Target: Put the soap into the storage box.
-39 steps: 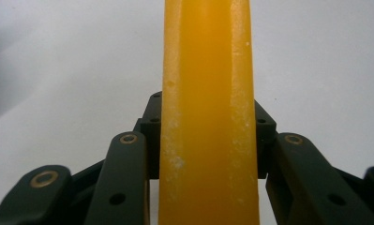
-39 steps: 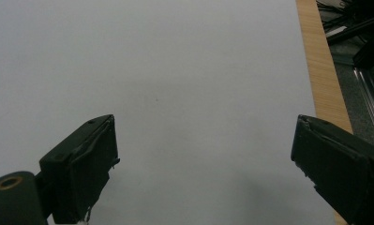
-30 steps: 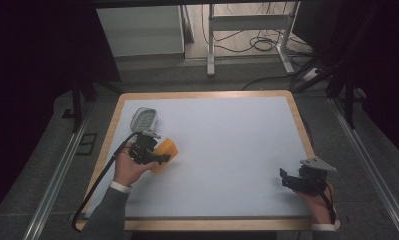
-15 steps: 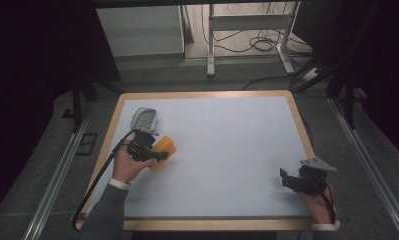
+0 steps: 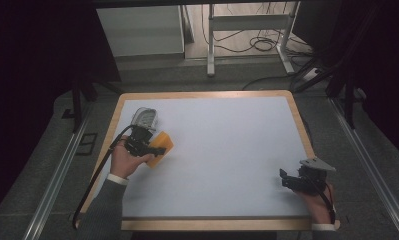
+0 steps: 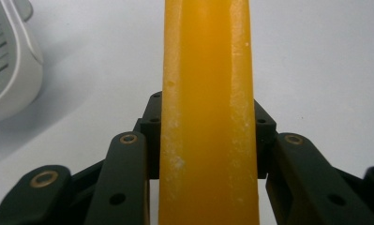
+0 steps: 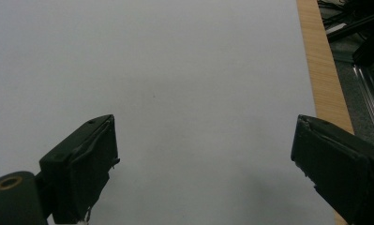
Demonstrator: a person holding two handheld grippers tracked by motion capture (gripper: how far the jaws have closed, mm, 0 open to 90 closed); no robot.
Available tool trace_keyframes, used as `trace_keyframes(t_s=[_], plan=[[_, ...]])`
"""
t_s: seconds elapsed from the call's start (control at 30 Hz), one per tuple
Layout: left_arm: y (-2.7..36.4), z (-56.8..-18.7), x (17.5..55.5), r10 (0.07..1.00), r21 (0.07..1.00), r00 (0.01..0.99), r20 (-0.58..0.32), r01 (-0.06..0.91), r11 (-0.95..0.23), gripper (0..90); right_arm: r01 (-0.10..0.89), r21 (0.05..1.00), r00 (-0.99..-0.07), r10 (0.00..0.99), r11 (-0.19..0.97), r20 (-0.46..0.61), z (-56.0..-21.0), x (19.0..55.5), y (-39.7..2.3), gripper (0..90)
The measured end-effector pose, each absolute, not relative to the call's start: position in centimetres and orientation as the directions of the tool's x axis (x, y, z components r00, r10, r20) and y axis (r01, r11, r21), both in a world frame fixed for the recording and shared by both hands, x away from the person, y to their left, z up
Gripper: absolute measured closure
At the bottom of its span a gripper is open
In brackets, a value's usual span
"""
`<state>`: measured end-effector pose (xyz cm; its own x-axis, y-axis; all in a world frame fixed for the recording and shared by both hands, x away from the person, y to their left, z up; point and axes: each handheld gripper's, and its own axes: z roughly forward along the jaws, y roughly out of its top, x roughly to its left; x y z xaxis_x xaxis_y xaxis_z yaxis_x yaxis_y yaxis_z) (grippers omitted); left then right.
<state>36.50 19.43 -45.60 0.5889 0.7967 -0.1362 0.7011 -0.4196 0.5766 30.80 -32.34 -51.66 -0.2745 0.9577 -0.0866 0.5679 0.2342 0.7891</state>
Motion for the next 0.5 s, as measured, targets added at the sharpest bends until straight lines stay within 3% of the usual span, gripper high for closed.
trace_keyframes(t_s=[0.5], plan=[[19.82, -44.79, 36.63, 0.803, 0.600, 0.585, -0.114, 0.685, -0.413, 60.8, 0.568, 0.789, -0.273, 0.958, 0.235, -0.089, -51.70, 30.81, -32.44, 7.4]])
